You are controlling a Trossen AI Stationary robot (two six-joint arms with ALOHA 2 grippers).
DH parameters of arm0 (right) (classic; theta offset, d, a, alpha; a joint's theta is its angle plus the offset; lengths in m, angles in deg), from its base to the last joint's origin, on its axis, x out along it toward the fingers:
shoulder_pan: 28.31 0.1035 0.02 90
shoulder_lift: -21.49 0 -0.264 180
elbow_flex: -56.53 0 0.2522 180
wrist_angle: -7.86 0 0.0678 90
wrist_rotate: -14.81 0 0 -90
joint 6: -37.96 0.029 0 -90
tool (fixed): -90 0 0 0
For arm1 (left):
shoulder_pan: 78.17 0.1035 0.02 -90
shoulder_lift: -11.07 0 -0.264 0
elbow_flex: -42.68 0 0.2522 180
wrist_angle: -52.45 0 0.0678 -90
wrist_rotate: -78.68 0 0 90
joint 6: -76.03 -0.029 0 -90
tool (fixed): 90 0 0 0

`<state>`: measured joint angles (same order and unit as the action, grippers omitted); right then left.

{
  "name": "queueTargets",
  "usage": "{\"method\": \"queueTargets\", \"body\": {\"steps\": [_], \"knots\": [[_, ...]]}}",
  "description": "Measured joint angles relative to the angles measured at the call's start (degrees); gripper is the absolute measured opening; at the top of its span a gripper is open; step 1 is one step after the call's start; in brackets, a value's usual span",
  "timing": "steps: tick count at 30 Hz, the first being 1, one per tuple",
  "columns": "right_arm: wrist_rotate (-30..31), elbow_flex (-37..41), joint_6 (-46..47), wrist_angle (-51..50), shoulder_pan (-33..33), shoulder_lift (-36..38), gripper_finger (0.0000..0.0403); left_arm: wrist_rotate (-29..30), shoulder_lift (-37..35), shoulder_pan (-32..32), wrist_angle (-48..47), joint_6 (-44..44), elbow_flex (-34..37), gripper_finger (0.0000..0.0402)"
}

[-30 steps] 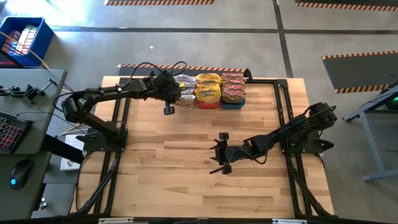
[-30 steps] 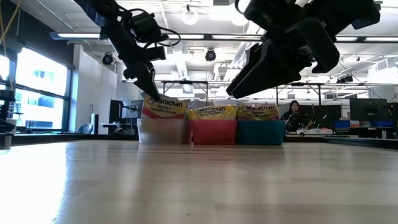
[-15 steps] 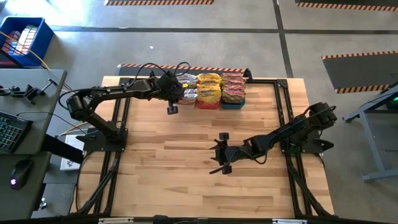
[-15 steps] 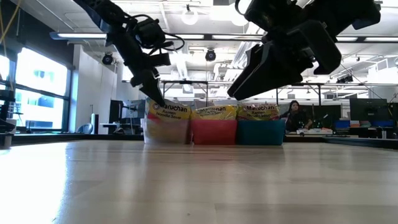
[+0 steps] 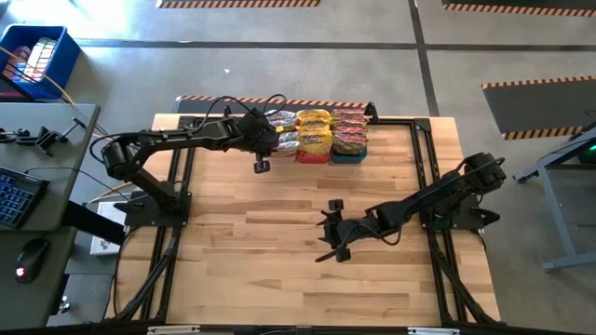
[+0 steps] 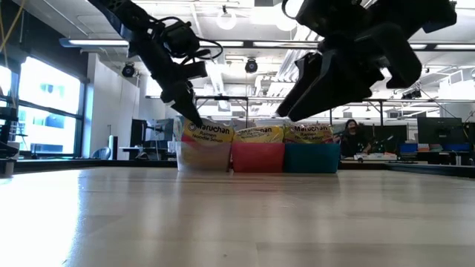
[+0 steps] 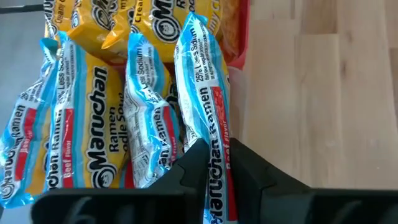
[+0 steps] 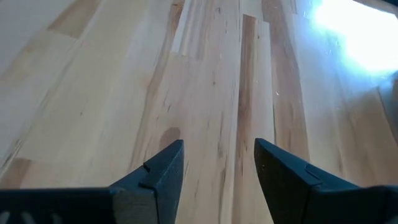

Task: Sort Maruchan noodles
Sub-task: Put the blue noodle pack into the transparent bin, then return to Home Position

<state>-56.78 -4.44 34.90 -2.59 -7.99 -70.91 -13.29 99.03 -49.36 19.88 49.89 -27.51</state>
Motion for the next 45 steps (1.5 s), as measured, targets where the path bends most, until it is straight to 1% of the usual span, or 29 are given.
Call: {"method": "queueTargets", "body": {"steps": [6, 9, 11, 14, 17, 19, 21, 24, 28, 30, 34, 37, 41, 45], "knots": [[0.3, 0.02, -0.91, -5.09, -0.01, 4.84, 0.0176, -0.43, -1.63, 0.02, -2.53, 0.4, 0.02, 0.0068], [2.62, 1.43, -3.18, -5.65, 0.0, 8.15, 0.0164, -0.98, -3.9, 0.03, -2.5, 0.41, 0.02, 0.0077], [4.28, 3.65, -5.06, -4.7, -0.04, 10.71, 0.0143, -2.71, -5.44, 0.24, -2.54, 1.07, 0.02, 0.0077], [6.36, 8.96, -6.69, -2.98, -1.04, 15.37, 0.0092, -8.84, -7.93, 1.09, -1.58, 2.51, 0.63, 0.0071], [6.17, 15.68, -7.44, 1.71, -2.84, 21.14, 0.0029, -12.97, -11.02, 2.22, 4.28, 3.35, 5.22, 0.006], [5.17, 20.5, -7.78, 5.46, -4.34, 25.52, 0.0008, -13.25, -13.26, 2.87, 9.56, 4.09, 10.06, 0.0052], [4.9, 24.86, -8.2, 8.98, -5.99, 29.99, 0.0016, -13.24, -15.38, 3.17, 15.96, 5.07, 14.76, 0.0046], [3.72, 30.14, -9.36, 10.82, -8.87, 37.38, 0.0022, -13.28, -19.04, 3.12, 24.47, 6.19, 22.01, 0.0039], [-4.12, 35.34, -11.53, 12.15, -13.38, 46.99, 0.0006, -13.4, -24.46, 2.16, 35.22, 8.65, 30.25, 0.0035], [-6.79, 37.79, -12.82, 12.78, -15.62, 51.24, 0.0002, -13.46, -27.43, 1.76, 38.42, 10.02, 33.7, 0.0035], [-7.5, 42.2, -13.13, 15.09, -20.18, 59.0, 0.0006, -13.48, -33.81, 1.34, 42.29, 12.9, 39.3, 0.0035], [-7.95, 44.6, -12.53, 14.92, -23.03, 63.84, 0.0002, -13.46, -38.75, 1.02, 43.19, 14.33, 42.57, 0.0035], [-9.61, 46.62, -12.07, 14.45, -25.51, 69.23, 0.0001, -13.44, -44.42, -0.18, 44.94, 16.63, 46.56, 0.0035], [-10.96, 46.62, -9.91, 11.68, -26.81, 73.26, 0.0002, -13.41, -49.3, -1.99, 47.68, 17.98, 51.23, 0.0035]]}}
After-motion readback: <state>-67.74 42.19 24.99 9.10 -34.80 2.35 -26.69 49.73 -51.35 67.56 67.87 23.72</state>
